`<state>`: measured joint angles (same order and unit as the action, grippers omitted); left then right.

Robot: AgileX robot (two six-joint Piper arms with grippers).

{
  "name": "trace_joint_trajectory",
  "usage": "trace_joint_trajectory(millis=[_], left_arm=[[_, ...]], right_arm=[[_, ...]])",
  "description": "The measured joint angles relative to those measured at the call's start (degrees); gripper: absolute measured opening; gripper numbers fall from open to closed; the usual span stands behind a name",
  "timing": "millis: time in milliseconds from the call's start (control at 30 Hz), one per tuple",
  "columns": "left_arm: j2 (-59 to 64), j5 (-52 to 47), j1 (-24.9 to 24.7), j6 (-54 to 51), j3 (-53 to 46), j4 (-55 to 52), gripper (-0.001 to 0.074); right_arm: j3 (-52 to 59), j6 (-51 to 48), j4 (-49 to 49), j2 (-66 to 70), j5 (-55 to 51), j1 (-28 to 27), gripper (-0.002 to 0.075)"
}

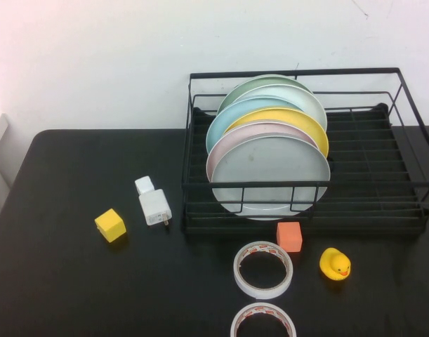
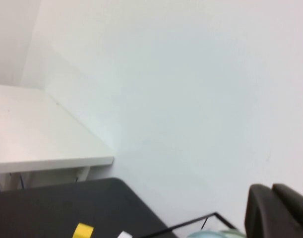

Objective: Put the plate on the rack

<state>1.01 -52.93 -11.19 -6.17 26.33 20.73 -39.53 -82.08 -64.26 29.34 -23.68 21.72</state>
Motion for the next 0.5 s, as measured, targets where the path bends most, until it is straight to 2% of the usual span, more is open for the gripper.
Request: trace_joint_trajectory(millis=[367, 500], left_arm=[[0.0, 0.0, 0.0, 0.0, 0.0, 0.1, -0.0001], [0.0, 0.0, 0.0, 0.0, 0.0, 0.1, -0.0001]], right_arm=[[5.2, -0.1, -0.2, 0.0, 0.7, 0.0, -0.0002], [9.8, -0.1, -0.4, -0.5, 6.0, 0.0, -0.0002]])
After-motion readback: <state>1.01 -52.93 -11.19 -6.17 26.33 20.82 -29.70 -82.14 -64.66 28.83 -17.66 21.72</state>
